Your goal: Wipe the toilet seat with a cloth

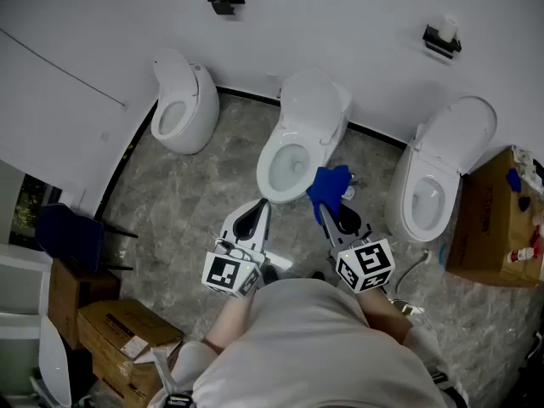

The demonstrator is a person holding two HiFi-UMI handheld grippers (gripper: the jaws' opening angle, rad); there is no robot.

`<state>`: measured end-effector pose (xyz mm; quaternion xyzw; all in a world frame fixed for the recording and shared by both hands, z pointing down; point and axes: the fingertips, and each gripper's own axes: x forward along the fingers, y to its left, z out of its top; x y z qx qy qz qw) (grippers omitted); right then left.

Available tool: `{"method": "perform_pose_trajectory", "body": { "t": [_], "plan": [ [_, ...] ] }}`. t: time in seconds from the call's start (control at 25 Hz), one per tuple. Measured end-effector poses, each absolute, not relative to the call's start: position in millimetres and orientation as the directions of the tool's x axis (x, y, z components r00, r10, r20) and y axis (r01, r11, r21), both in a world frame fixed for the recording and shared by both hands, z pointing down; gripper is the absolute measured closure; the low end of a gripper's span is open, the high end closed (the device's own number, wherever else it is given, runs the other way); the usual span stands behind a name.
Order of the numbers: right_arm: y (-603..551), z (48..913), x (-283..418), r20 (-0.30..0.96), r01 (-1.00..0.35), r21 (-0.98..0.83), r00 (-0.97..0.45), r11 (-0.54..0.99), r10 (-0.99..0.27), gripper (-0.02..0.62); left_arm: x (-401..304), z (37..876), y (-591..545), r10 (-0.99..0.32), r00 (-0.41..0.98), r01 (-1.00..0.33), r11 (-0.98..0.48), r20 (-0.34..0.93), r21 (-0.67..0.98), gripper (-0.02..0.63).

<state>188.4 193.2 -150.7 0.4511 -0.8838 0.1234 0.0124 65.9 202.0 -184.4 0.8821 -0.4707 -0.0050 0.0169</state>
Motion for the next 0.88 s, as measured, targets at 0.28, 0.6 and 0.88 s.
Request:
{"method": "perform_pose_trajectory", "body": {
  "t": [0.28,0.6,0.88],
  "plan": [
    [195.7,-153.2,189.9,0.126,-0.795,-0.205,-0.599,0.570,-0.790,0.545,70.0,-179.6,207.6,-0.832,0.554,-0.832,-0.553,0.014,0.041,0.598],
    [198.4,-148.9,194.6,0.126,-0.793,-0.223,-0.599,0.566,-0.791,0.544,75.9,-178.5,211.3,-0.827,0.562,-0.827,-0.562,0.017,0.028,0.598],
    [195.2,-136.8,194.5,0.153,-0.793,-0.233,-0.602,0.563,-0.784,0.544,75.0,-168.6,205.1,-0.825,0.564,-0.826,-0.562,0.034,0.042,0.598]
  ]
}}
